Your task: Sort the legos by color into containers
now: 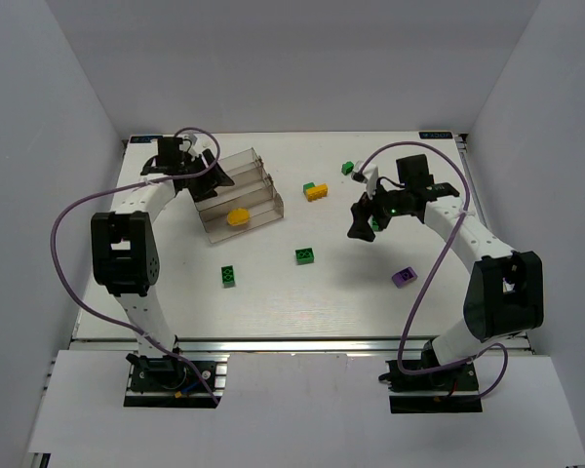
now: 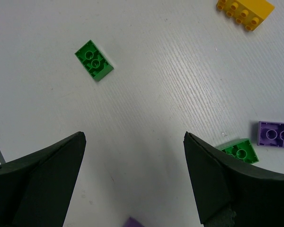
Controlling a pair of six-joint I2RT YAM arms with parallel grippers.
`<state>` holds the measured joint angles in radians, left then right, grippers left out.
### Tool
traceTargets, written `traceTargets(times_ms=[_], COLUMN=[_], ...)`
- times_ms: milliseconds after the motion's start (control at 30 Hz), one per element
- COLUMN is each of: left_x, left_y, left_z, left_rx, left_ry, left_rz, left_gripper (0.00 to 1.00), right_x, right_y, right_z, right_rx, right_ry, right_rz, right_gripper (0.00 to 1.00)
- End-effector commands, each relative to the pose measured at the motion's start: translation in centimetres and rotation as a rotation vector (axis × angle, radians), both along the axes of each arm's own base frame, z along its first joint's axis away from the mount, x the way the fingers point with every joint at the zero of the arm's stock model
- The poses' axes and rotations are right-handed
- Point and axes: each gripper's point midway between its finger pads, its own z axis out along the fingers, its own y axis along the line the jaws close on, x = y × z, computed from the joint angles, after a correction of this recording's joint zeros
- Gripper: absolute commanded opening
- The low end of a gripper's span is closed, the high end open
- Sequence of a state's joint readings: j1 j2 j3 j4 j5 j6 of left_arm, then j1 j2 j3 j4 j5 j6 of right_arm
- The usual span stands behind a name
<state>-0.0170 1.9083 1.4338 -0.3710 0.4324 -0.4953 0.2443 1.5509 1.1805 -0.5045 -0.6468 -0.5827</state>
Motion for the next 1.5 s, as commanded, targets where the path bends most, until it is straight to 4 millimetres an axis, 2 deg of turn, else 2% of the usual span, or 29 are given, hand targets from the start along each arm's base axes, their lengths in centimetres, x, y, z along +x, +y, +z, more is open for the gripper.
traceTargets(times_ms=[0,100,133,167,200,233,267,300,333,367,433,467,500,533,567,600,633,667,700,733,833,867,967,1233,1467], left_x=[0.8,0.9,0.7,0.8,0.5,0.3,-0.1,-0.7,-1.2,-2.1,-3.6,-4.6,-5.4,-6.6,-7.3,-8.8,-9.6,-10.3,-11.3,-12.3,-14.0,-14.6,-15.6,-16.3,-16.9], left_y=[0.2,0.2,0.2,0.2,0.2,0.2,0.2,0.3,0.3,0.2,0.1,0.1,0.0,0.1,0.1,0.2,0.2,0.2,0.3,0.4,0.6,0.7,1.1,1.8,1.4], left_z=[2.0,2.4,3.2,3.9,4.3,4.9,6.6,6.7,7.3,9.2,9.5,11.3,11.7,10.5,10.6,10.6,10.5,10.5,11.5,10.3,10.8,10.0,9.9,10.2,10.0], left_rx=[0.032,0.037,0.037,0.041,0.042,0.043,0.043,0.044,0.042,0.035,0.02,0.009,0.002,-0.001,-0.013,-0.018,-0.024,-0.034,-0.042,-0.042,-0.051,-0.052,-0.049,-0.018,-0.046], left_ry=[-0.044,-0.05,-0.063,-0.082,-0.092,-0.106,-0.146,-0.146,-0.161,-0.204,-0.216,-0.259,-0.265,-0.237,-0.233,-0.239,-0.236,-0.233,-0.263,-0.236,-0.252,-0.23,-0.232,-0.226,-0.227], left_rz=[0.005,-0.003,-0.004,-0.004,-0.008,-0.006,-0.006,-0.003,-0.001,-0.001,0.002,0.006,0.012,0.02,0.032,0.044,0.052,0.066,0.072,0.082,0.108,0.121,0.139,0.15,0.161], left_gripper=[0.75,0.75,0.75,0.74,0.74,0.73,0.67,0.61,0.55,0.48,0.48,0.53,0.58,0.61,0.63,0.64,0.66,0.67,0.68,0.68,0.71,0.71,0.71,0.72,0.72], right_x=[1.3,2.1,3.1,4.0,4.6,6.2,7.3,8.2,8.4,9.8,11.4,12.0,13.2,14.1,14.9,15.4,15.3,15.6,15.9,15.7,16.2,16.5,16.9,17.7,18.6], right_y=[0.8,1.1,1.3,1.2,1.8,2.2,2.2,2.4,4.1,4.7,6.9,7.3,7.2,7.8,7.8,8.0,8.2,7.5,7.4,7.5,7.3,7.2,7.5,9.1,9.4], right_z=[2.2,2.4,3.2,3.1,3.3,4.6,3.9,3.8,3.9,3.7,3.3,2.9,2.4,0.6,0.8,-0.7,-1.4,-1.6,-1.9,-2.9,-3.6,-3.9,-4.8,-6.8,-8.8], right_rx=[0.033,0.037,0.044,0.032,0.025,0.024,-0.014,-0.026,-0.036,-0.055,-0.084,-0.102,-0.143,-0.154,-0.16,-0.182,-0.197,-0.211,-0.232,-0.211,-0.212,-0.216,-0.227,-0.197,-0.233], right_ry=[-0.06,-0.061,-0.093,-0.089,-0.102,-0.154,-0.159,-0.158,-0.169,-0.171,-0.185,-0.206,-0.264,-0.277,-0.326,-0.4,-0.43,-0.44,-0.505,-0.503,-0.569,-0.58,-0.612,-0.631,-0.6], right_rz=[0.015,-0.001,-0.01,-0.059,-0.076,-0.106,-0.138,-0.167,-0.143,-0.147,-0.083,-0.053,-0.005,0.058,0.117,0.265,0.344,0.384,0.473,0.526,0.625,0.64,0.709,0.728,0.71], right_gripper=[0.89,0.89,0.89,0.89,0.89,0.89,0.89,0.89,0.89,0.89,0.89,0.89,0.89,0.89,0.89,0.83,0.81,0.79,0.77,0.77,0.77,0.78,0.78,0.79,0.77])
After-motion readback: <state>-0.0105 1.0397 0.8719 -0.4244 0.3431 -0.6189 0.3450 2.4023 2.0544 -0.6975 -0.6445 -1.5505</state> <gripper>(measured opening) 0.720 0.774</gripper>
